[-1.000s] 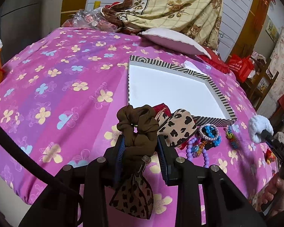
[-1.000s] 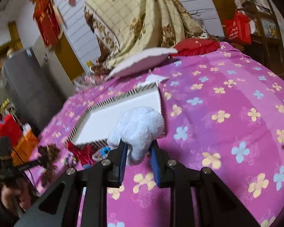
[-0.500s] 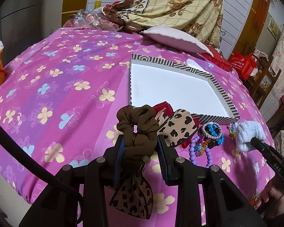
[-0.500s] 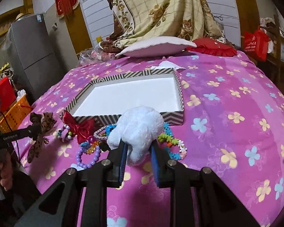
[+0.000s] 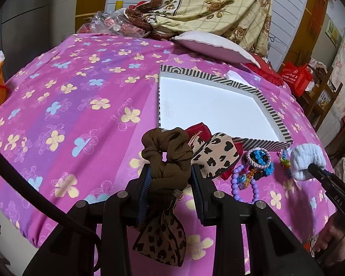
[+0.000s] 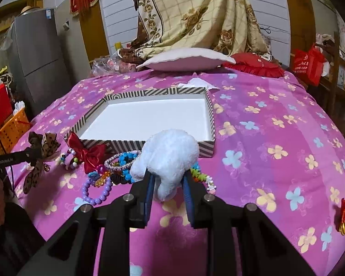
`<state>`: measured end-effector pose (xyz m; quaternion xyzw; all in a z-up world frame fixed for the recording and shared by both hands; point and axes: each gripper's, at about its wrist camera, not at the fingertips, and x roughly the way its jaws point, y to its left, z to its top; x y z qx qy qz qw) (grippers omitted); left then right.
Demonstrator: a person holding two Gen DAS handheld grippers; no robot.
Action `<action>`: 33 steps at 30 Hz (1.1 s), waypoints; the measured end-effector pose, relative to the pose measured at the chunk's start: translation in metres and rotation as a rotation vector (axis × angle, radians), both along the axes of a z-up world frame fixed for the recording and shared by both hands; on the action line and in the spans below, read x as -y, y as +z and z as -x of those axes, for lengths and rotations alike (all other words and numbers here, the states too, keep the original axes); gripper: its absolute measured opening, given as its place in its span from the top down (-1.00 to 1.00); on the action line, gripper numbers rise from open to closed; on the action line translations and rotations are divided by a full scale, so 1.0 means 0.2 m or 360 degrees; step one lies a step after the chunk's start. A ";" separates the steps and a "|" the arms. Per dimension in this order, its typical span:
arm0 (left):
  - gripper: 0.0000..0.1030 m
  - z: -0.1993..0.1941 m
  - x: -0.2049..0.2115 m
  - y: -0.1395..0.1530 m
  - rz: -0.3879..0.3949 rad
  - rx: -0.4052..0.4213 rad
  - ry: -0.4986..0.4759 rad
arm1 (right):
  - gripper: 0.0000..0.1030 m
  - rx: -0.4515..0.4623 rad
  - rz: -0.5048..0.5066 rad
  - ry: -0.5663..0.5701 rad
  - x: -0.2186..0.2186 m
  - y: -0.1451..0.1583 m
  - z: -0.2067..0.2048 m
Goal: Organize jewelry
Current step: 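Carry both items over the striped tray and open both grippers inside it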
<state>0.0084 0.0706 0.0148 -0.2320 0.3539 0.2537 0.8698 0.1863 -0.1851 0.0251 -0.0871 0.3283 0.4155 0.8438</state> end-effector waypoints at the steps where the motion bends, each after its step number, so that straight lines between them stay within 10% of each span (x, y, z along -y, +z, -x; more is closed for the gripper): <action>1: 0.96 0.00 0.00 0.00 -0.0002 -0.0003 0.0000 | 0.53 0.0001 -0.0003 0.0005 0.00 0.00 0.00; 14: 0.96 0.02 0.01 0.01 0.0008 0.0022 -0.0008 | 0.48 -0.0040 0.0025 -0.0121 -0.05 0.00 -0.02; 27: 0.96 -0.21 -0.16 0.21 0.0031 0.0485 -0.0031 | 0.47 0.0048 -0.0253 -0.0211 -0.12 0.12 -0.15; 33: 0.96 -0.39 -0.29 0.06 0.0188 0.0535 -0.0053 | 0.45 0.0016 -0.0313 -0.0171 -0.27 0.08 -0.27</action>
